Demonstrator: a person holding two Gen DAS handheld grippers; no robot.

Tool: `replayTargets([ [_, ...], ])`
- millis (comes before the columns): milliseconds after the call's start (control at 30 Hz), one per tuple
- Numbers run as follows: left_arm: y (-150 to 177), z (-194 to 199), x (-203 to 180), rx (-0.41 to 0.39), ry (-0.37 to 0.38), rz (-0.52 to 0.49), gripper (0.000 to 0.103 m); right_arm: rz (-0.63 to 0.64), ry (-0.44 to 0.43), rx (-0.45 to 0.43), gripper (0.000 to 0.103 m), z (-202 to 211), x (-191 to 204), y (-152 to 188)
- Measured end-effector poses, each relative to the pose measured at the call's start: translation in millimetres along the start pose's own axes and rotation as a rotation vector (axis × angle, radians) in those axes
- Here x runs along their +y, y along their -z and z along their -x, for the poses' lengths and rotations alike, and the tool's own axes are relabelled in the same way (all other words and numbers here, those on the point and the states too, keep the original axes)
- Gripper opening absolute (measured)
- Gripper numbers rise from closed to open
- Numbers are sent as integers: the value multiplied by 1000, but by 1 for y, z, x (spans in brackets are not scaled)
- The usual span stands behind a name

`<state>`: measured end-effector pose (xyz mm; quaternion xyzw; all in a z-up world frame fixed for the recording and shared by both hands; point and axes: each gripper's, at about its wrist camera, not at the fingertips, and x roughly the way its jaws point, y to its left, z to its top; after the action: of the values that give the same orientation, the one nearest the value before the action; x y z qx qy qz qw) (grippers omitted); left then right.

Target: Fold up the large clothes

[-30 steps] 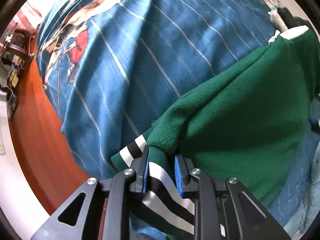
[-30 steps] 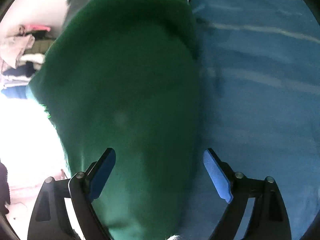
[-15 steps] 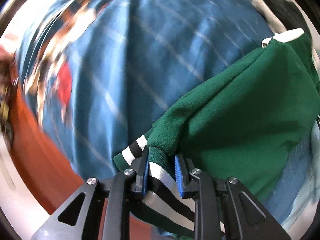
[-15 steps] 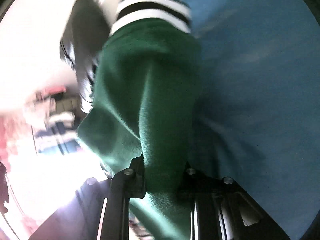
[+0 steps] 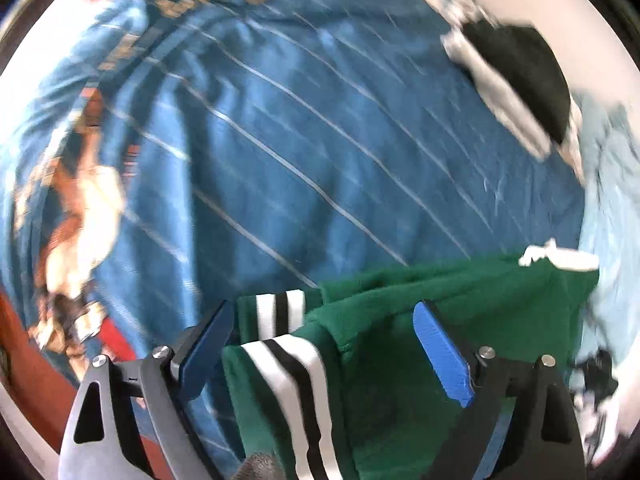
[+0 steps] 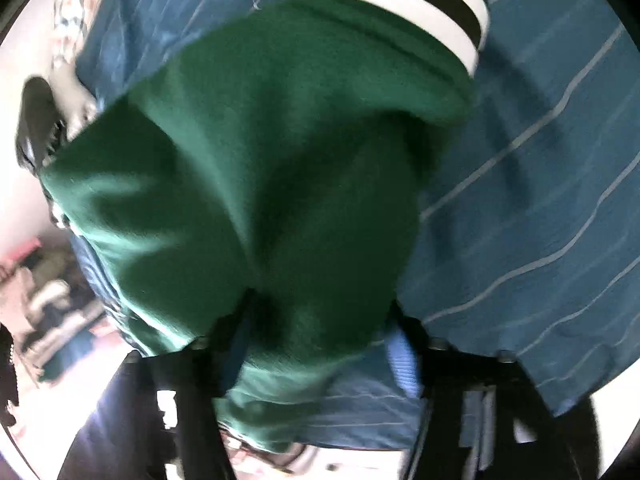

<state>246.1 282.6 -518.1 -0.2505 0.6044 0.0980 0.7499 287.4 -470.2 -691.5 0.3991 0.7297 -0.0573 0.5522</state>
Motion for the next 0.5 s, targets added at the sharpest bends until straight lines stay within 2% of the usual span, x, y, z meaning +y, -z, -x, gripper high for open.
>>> replayTargets([
  [100,23,18,12,-73,-113,110,92,122,55,-17,70,15,23,6],
  [167,42,20,17,-91,-132,174,92,200,85,-26,70,27,34,14],
  [233,62,4,20,-66,-147,217,92,265,93,-34,70,35,45,20],
  [300,68,-18,16,-46,-149,238,91,329,116,-49,70,41,76,19],
  [333,68,-29,10,-52,-166,221,74,372,124,-57,70,44,94,27],
  [367,68,-34,5,-64,-170,206,25,401,134,-65,70,44,103,25],
  [400,64,-37,0,-69,-154,205,3,419,147,-75,70,47,116,27],
  [467,57,-23,-10,-128,-168,205,1,456,146,-96,70,55,130,24],
  [500,51,-13,-10,-159,-155,209,1,464,144,-107,70,55,144,11],
])
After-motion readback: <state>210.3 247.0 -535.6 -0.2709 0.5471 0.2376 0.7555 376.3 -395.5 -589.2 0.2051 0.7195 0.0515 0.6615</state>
